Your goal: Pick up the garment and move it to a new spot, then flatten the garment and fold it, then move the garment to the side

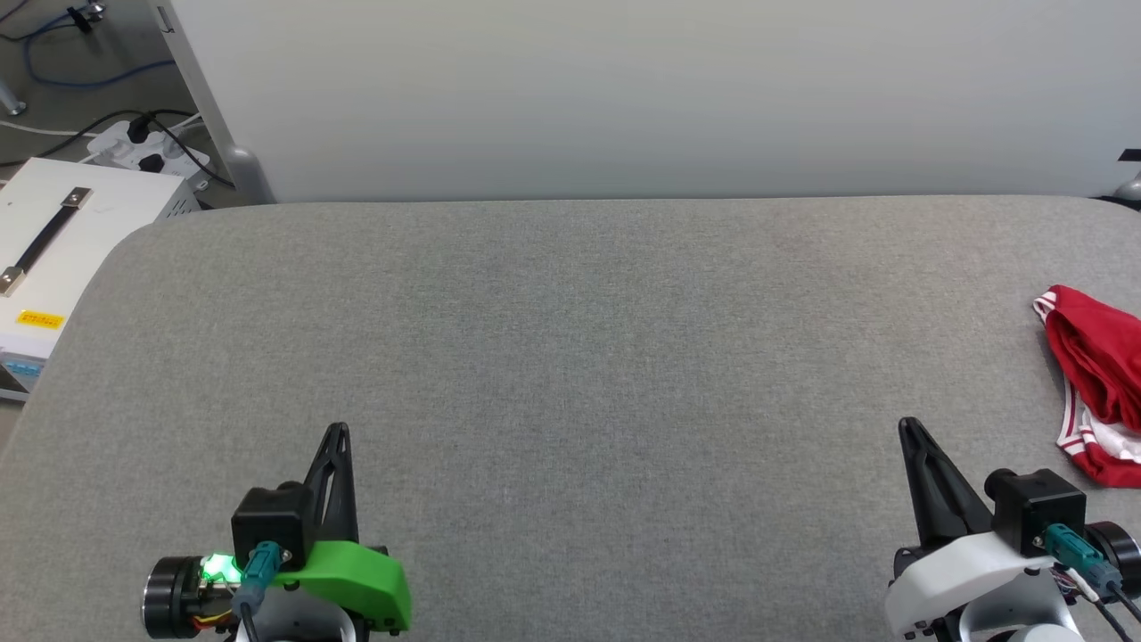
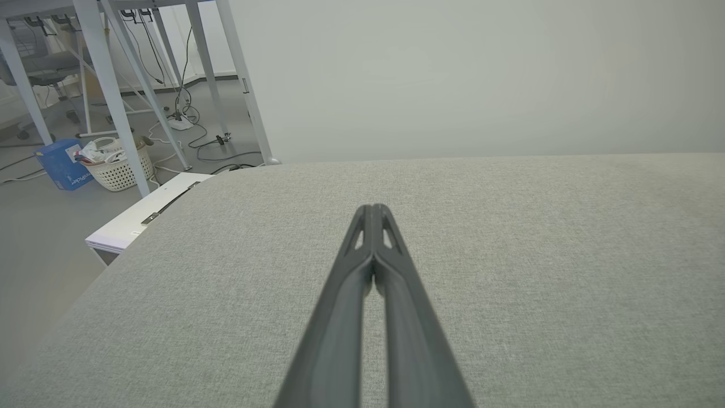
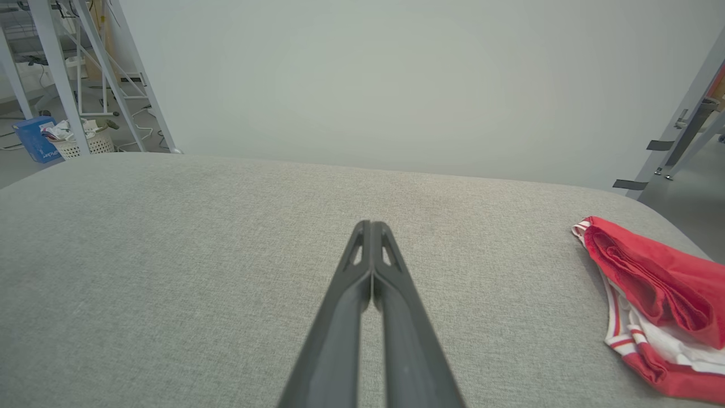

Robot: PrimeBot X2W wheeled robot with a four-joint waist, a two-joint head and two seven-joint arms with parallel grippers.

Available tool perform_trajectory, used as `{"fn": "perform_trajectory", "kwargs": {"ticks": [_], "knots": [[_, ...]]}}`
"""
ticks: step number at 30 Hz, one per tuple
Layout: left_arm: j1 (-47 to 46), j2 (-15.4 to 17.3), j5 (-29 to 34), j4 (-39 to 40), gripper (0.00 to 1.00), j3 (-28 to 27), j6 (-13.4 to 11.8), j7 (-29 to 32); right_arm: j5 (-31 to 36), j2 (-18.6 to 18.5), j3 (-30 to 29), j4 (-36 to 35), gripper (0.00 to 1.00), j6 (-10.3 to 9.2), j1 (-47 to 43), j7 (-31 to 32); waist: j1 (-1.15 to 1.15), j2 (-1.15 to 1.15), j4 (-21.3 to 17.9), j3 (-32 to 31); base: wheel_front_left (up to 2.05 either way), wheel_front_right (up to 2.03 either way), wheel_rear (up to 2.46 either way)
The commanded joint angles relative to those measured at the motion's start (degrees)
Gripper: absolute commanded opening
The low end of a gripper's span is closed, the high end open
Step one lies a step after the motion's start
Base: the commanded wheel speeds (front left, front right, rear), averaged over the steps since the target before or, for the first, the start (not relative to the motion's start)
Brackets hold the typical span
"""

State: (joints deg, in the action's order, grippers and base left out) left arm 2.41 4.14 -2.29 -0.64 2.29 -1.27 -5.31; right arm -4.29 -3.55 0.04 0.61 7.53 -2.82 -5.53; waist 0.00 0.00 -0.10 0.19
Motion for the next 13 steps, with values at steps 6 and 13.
{"fn": "perform_trajectory", "kwargs": {"ticks": [6, 13], "knots": [[-1.34, -0.32, 0.74, 0.29, 0.0, -0.51, 0.28, 0.87, 1.16, 0.25, -0.03, -0.36, 0.0, -0.03, 1.35, 1.0, 0.0, 0.0, 0.01, -0.03, 0.0, 0.0, 0.0], [-1.53, -0.49, 1.02, 0.35, 0.0, -0.82, 0.45, 1.66, 1.72, 0.33, -0.03, -0.41, 0.0, -0.03, 1.61, 1.81, 0.0, 0.0, 0.03, -0.06, 0.0, 0.0, 0.0]]}}
